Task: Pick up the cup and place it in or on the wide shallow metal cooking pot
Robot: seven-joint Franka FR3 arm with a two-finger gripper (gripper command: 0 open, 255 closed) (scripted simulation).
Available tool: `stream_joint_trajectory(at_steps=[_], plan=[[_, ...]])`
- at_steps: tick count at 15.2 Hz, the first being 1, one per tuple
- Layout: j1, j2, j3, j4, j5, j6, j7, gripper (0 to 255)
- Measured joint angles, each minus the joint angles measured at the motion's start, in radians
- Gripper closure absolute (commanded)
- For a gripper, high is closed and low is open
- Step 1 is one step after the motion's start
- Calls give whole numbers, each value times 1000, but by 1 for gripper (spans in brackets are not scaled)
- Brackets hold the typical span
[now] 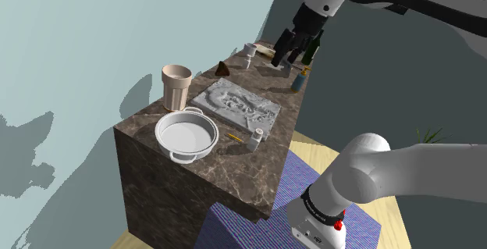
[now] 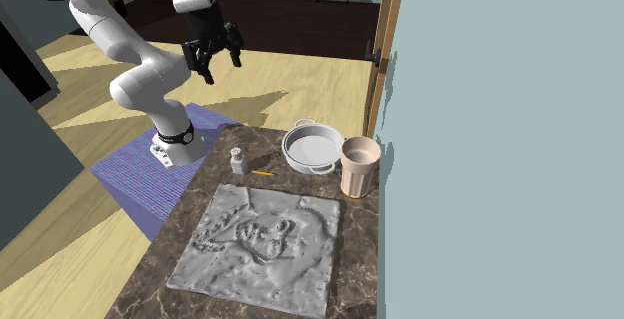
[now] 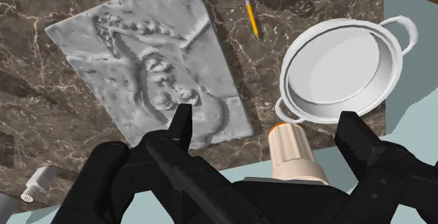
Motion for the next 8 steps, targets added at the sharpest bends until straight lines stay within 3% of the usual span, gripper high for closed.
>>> stream_joint_trajectory(at_steps=[2, 8], plan=[[0, 13, 2, 0, 2, 13, 3, 0], [4, 199, 29, 35, 21, 162, 40, 0]])
